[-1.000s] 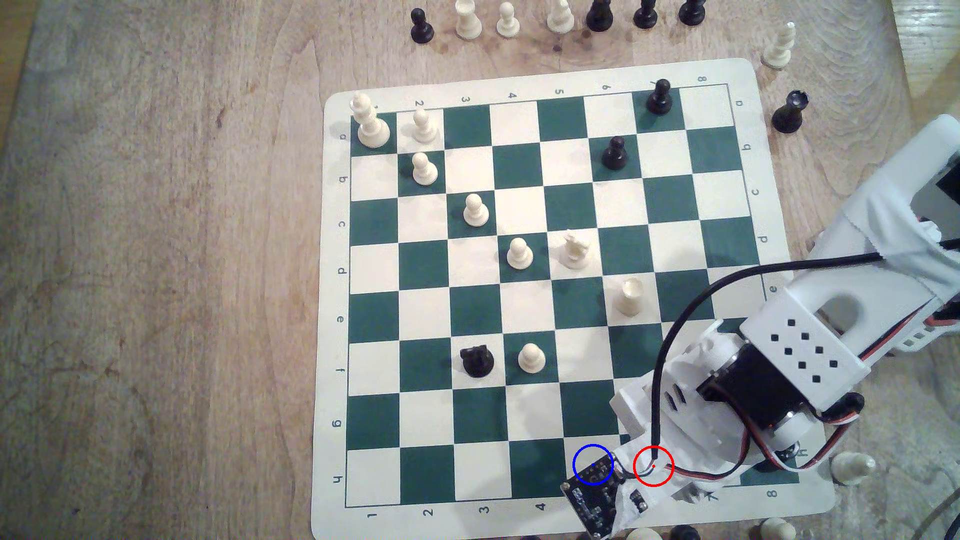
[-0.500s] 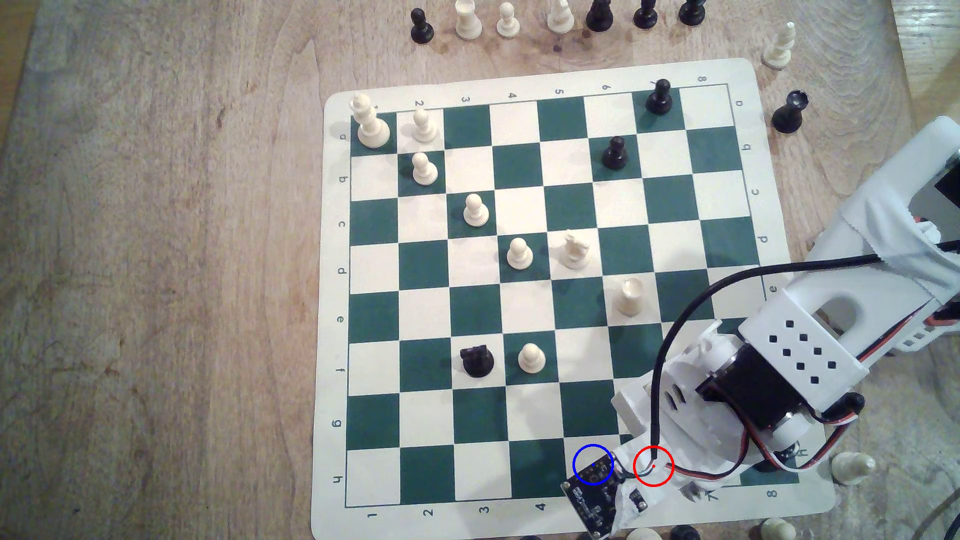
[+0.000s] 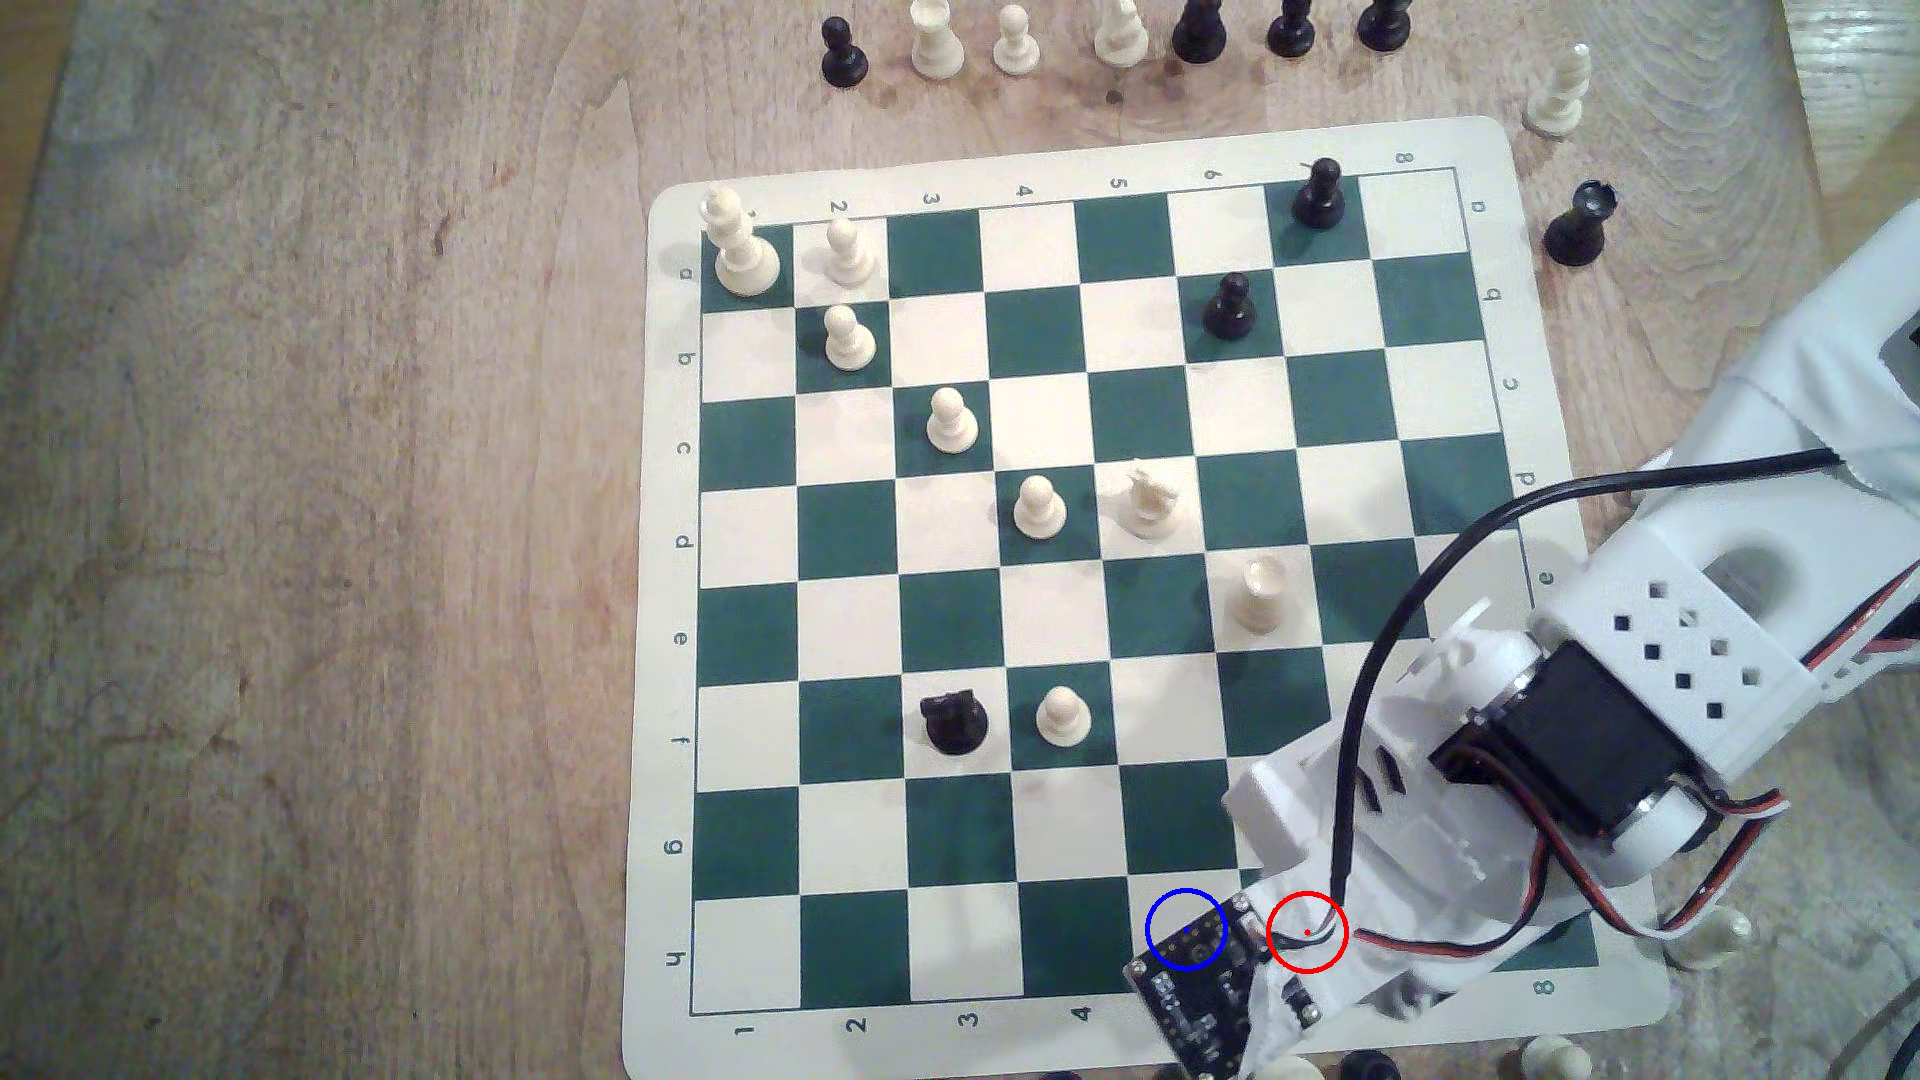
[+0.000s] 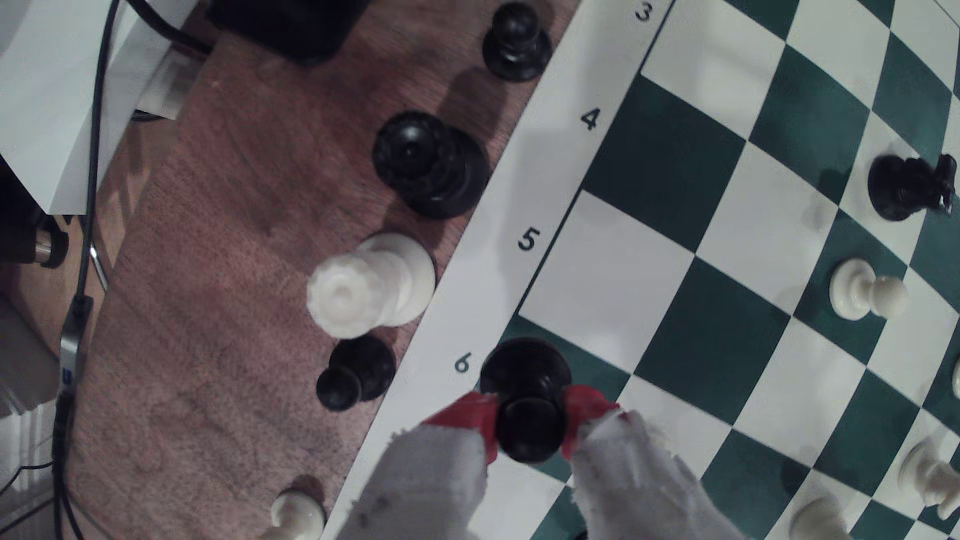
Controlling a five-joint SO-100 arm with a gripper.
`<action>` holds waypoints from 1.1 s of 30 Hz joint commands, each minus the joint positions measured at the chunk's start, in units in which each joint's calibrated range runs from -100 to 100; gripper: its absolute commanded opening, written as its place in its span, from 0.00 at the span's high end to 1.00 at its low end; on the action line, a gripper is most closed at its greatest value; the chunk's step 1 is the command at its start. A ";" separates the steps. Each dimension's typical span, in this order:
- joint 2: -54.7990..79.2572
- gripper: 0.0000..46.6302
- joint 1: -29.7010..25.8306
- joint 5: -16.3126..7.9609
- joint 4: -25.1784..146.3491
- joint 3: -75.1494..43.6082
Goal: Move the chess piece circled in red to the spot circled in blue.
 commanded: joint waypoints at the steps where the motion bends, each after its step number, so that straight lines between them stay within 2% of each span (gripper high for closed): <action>1: 2.18 0.98 2.41 0.20 -3.68 -5.57; 6: 6.85 0.98 4.29 0.83 -5.89 -6.84; 14: 12.28 0.98 3.66 0.88 -7.94 -7.38; 33: 17.04 0.97 4.52 1.27 -9.50 -9.74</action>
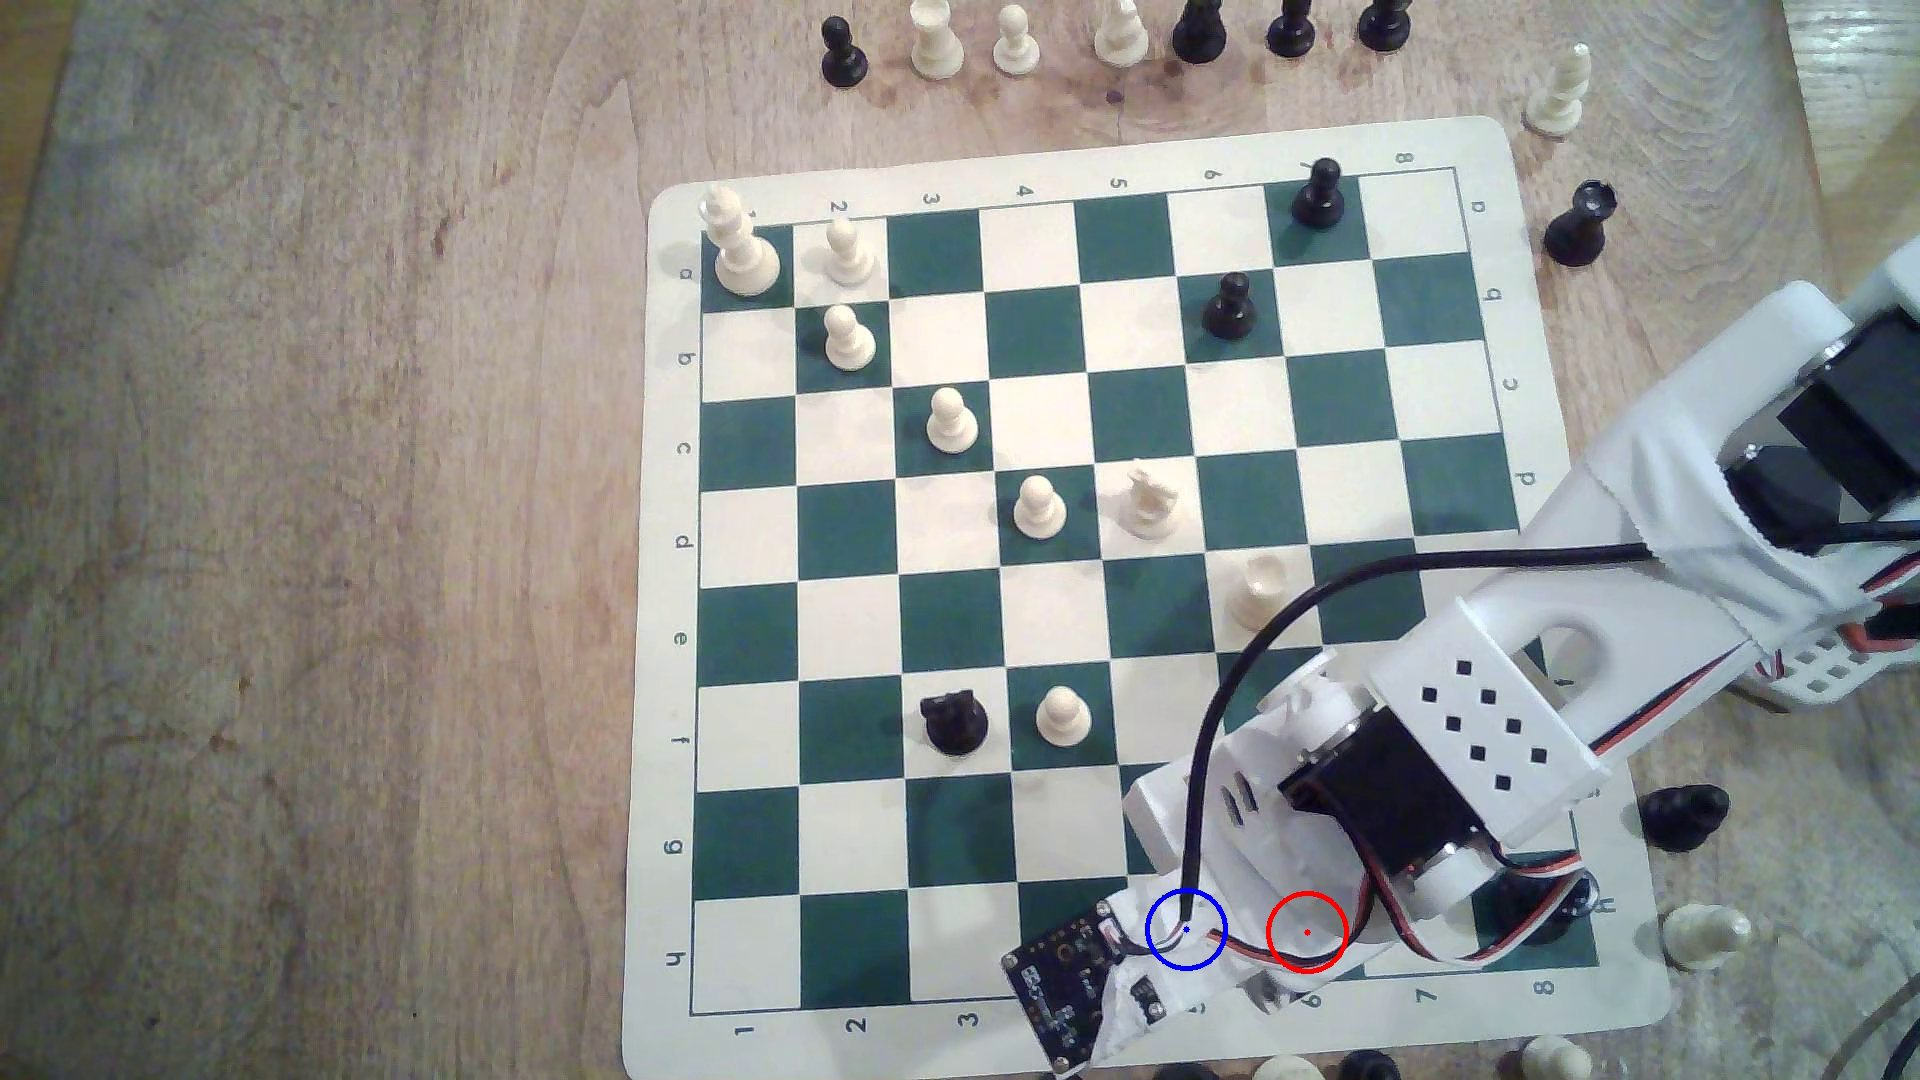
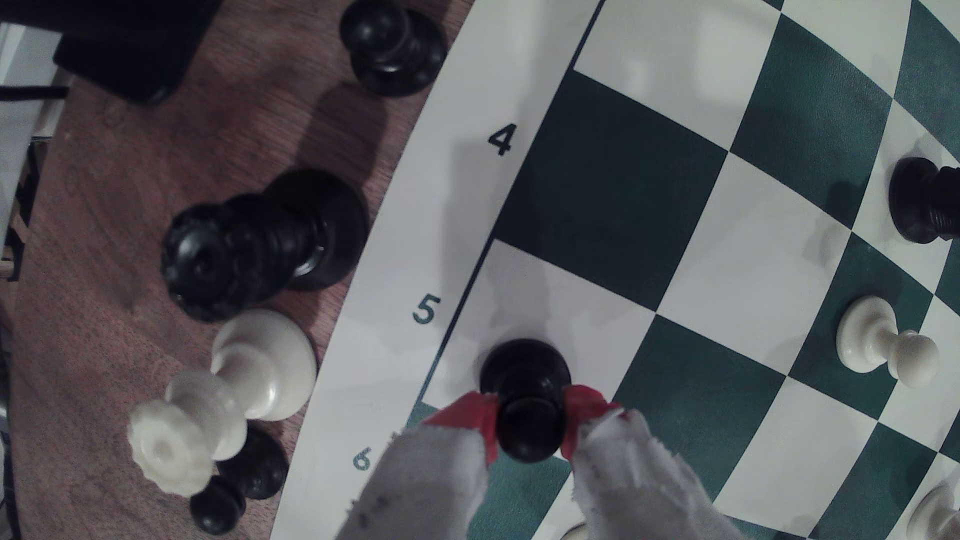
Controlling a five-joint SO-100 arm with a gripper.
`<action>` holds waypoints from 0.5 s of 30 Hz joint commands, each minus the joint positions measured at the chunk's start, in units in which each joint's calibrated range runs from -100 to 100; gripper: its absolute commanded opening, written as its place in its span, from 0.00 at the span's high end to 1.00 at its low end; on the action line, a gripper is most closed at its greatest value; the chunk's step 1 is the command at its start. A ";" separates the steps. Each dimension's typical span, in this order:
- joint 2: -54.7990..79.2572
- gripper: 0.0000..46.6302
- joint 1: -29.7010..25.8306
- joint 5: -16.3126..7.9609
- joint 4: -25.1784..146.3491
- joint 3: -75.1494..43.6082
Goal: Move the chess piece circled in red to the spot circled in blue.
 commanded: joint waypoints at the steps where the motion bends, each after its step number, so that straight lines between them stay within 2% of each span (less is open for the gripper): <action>1: 0.28 0.97 0.54 0.20 -0.81 -6.94; 15: 0.88 0.97 1.09 1.17 0.01 -6.48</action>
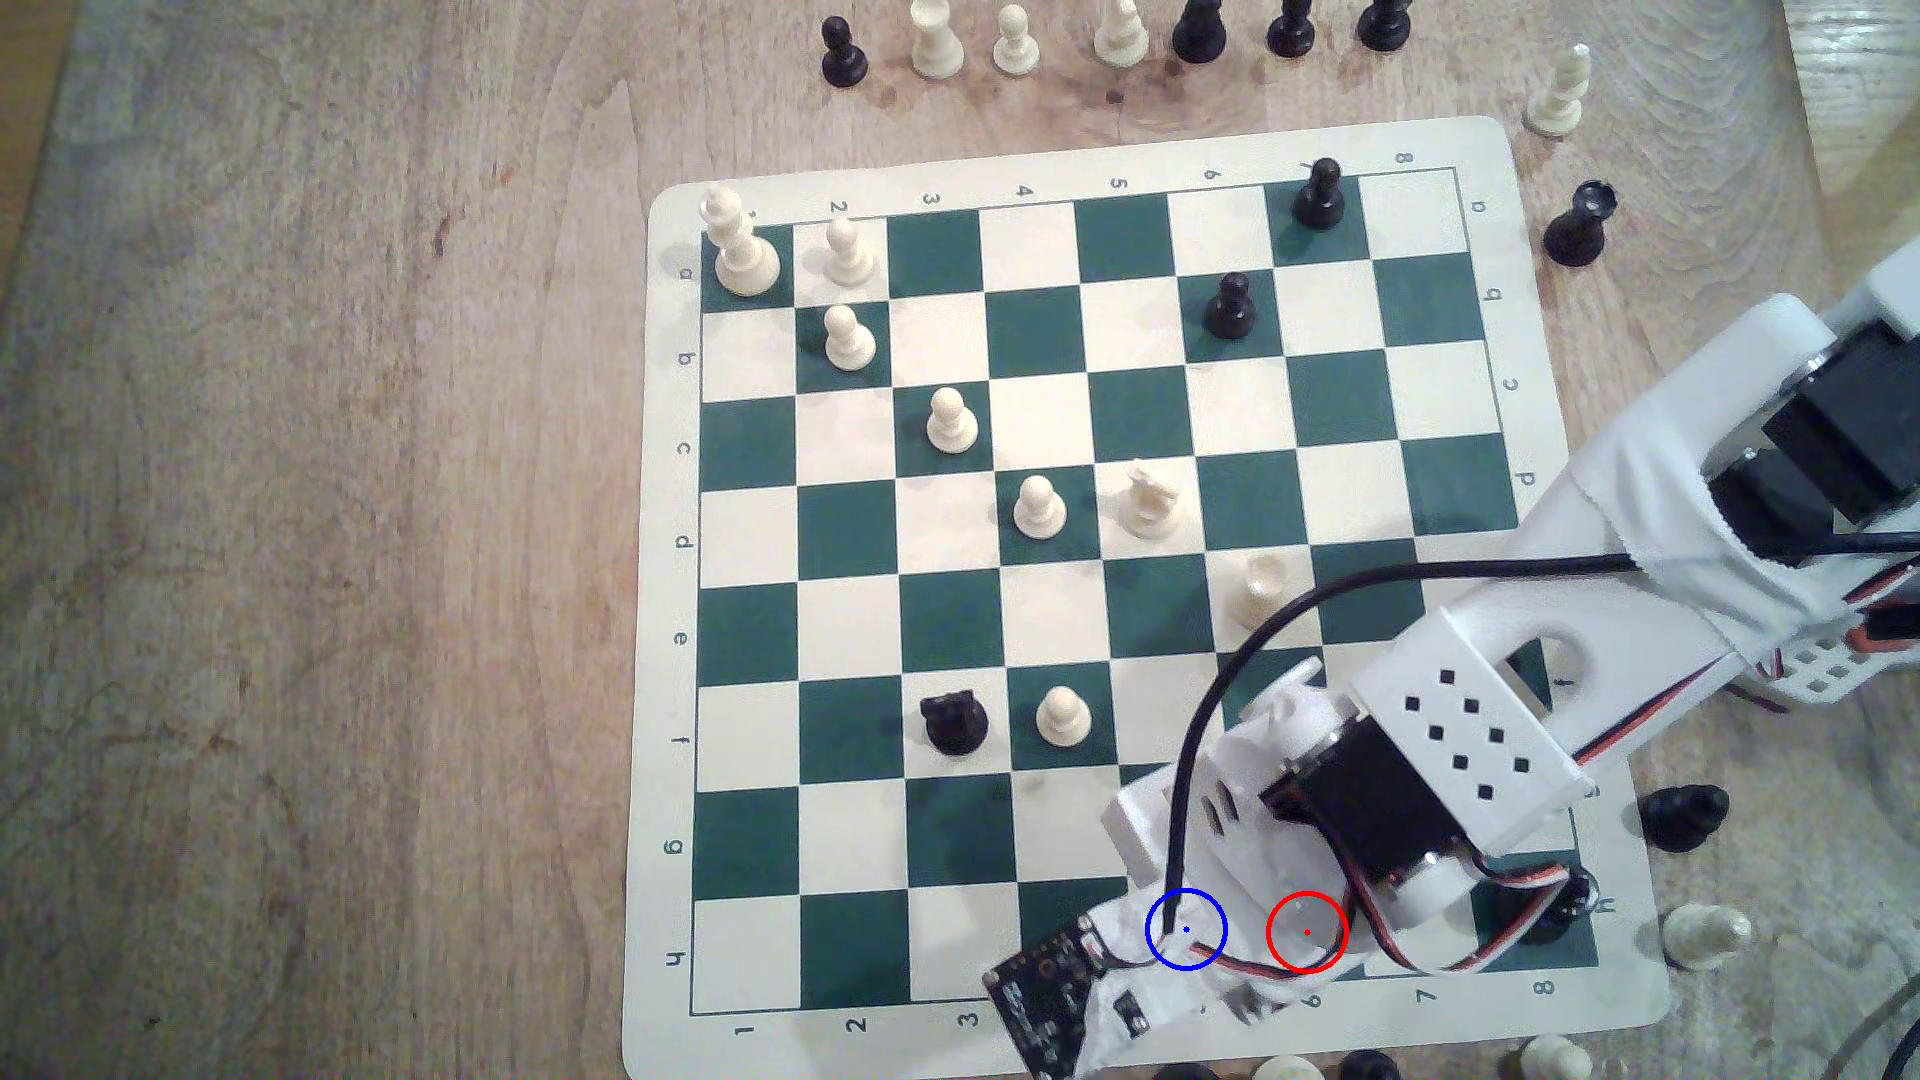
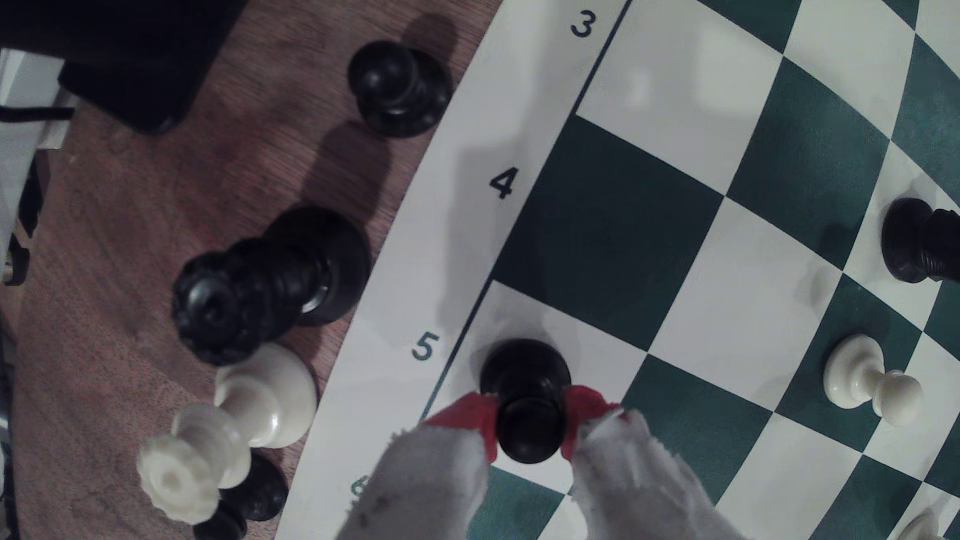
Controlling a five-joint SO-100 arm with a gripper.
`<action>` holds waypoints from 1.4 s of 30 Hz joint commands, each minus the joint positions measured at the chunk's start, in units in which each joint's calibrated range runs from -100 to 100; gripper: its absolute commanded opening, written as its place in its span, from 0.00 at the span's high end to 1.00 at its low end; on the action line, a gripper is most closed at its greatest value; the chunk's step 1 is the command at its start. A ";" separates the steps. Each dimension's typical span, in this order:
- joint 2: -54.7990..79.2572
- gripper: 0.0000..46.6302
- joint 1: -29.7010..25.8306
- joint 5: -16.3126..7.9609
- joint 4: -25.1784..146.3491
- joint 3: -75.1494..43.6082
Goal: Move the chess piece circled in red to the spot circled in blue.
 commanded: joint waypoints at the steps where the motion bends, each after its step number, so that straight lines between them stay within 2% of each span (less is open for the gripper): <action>1: -0.71 0.97 0.65 0.29 0.09 -3.77; 10: -0.80 0.96 0.10 0.63 2.46 -3.77; 12: -0.80 0.91 0.02 0.63 2.46 -3.77; 16: -0.63 0.71 0.02 0.63 2.46 -3.95; 19: -1.31 0.61 0.10 0.63 2.71 -3.77; 22: -3.26 0.56 0.57 0.59 3.12 -3.23; 31: -16.84 0.52 2.52 0.10 7.38 -0.24; 37: -32.80 0.53 3.93 -0.88 7.38 14.18; 42: -45.11 0.57 6.04 -1.56 11.39 20.71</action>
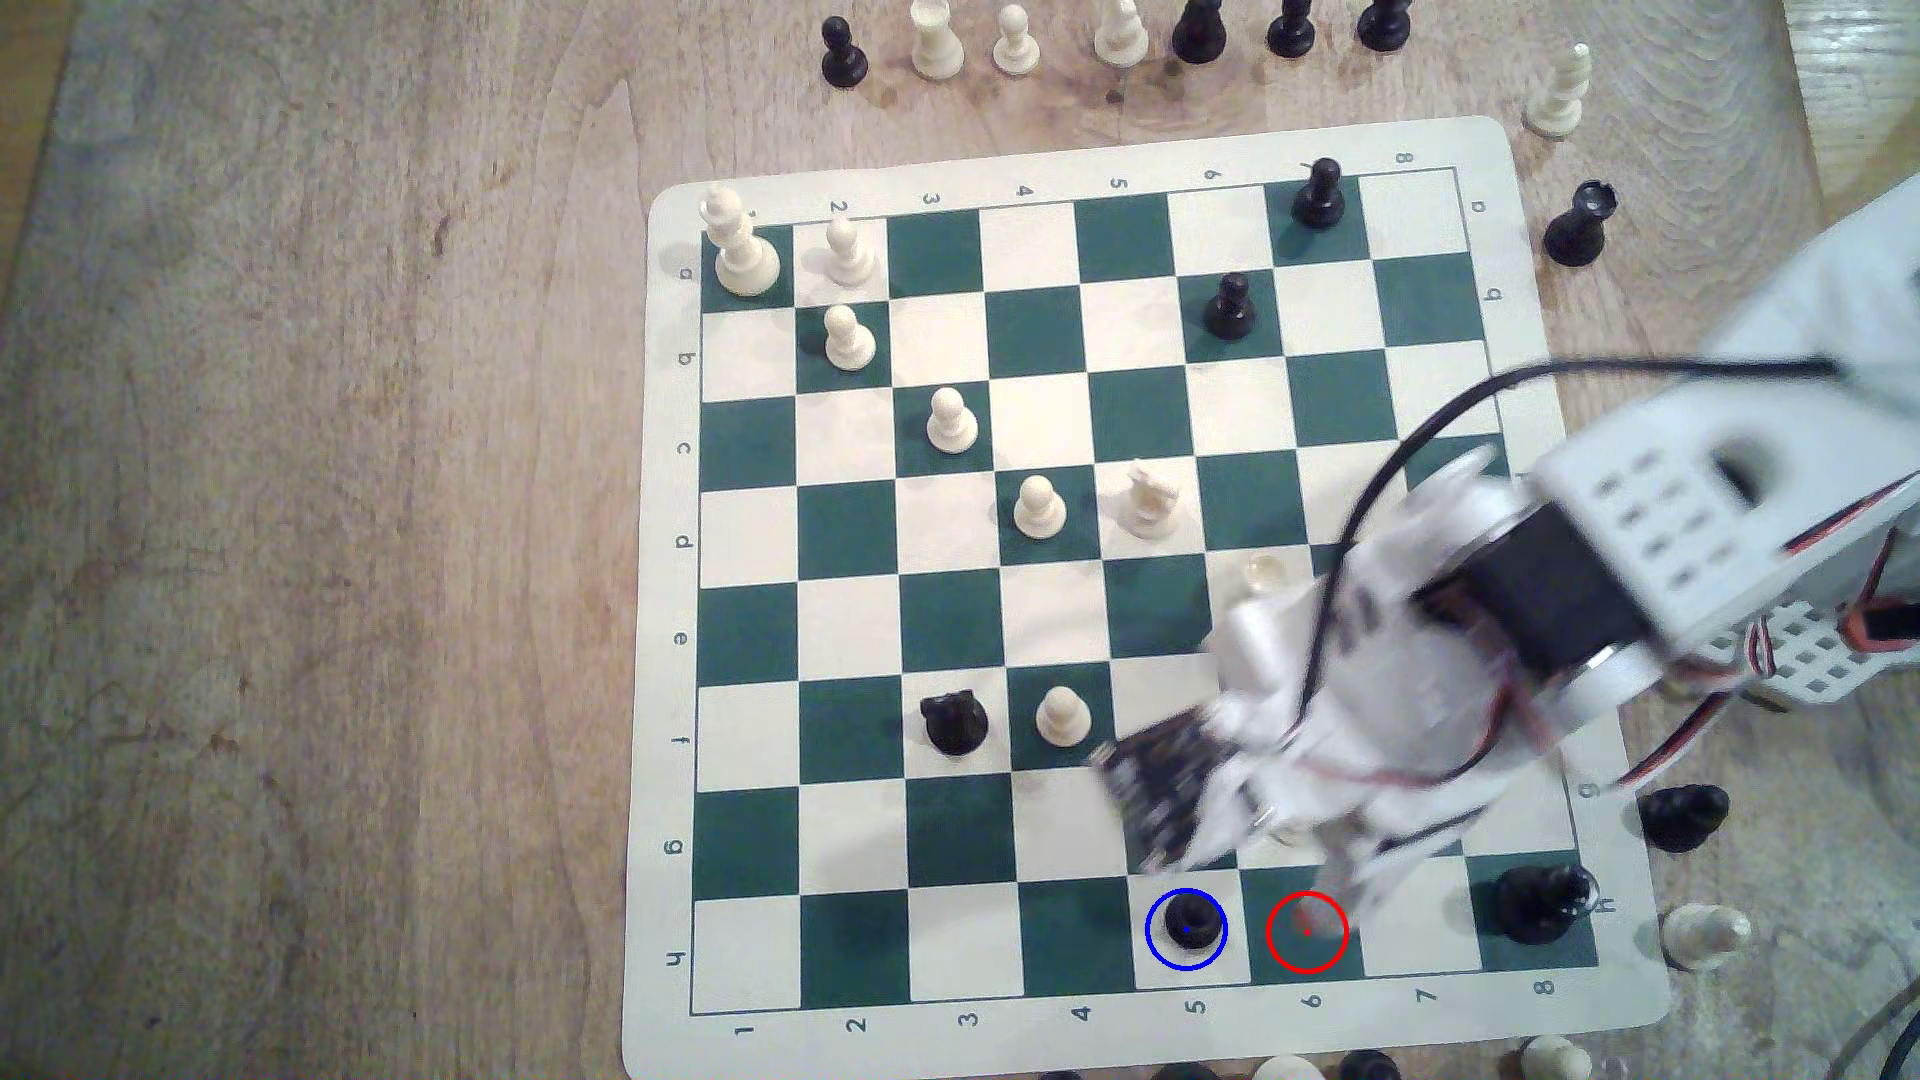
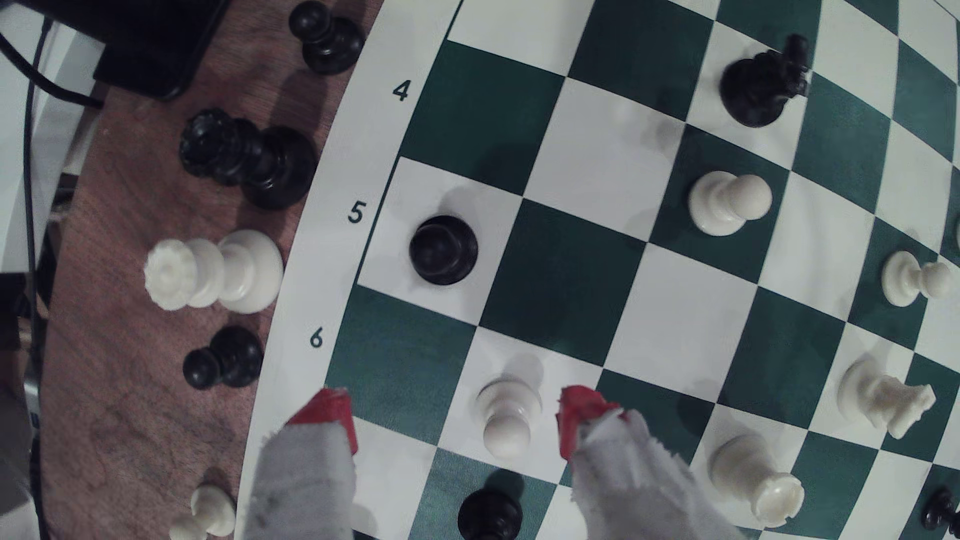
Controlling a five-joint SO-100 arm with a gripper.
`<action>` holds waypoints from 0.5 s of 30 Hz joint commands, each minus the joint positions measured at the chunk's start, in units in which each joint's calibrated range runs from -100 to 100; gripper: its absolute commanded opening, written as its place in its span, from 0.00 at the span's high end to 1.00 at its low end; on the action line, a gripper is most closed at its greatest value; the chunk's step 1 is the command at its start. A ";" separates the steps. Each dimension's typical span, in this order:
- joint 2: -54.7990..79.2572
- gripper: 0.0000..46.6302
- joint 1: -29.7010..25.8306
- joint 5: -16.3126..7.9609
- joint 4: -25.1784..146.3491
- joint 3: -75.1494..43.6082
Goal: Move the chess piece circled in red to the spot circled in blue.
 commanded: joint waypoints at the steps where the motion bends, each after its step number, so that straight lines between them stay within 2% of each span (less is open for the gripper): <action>1: -17.44 0.58 2.41 -1.22 4.82 4.36; 4: -24.82 0.57 3.97 -1.27 4.90 8.89; 7: -29.41 0.63 5.38 -1.32 4.32 11.07; 10: -36.20 0.79 7.02 -2.15 1.87 16.32; 11: -38.74 0.94 7.65 -3.22 0.56 18.50; 12: -44.52 0.98 8.90 -3.42 -1.57 23.49; 15: -52.50 0.99 11.01 -3.42 -4.93 30.01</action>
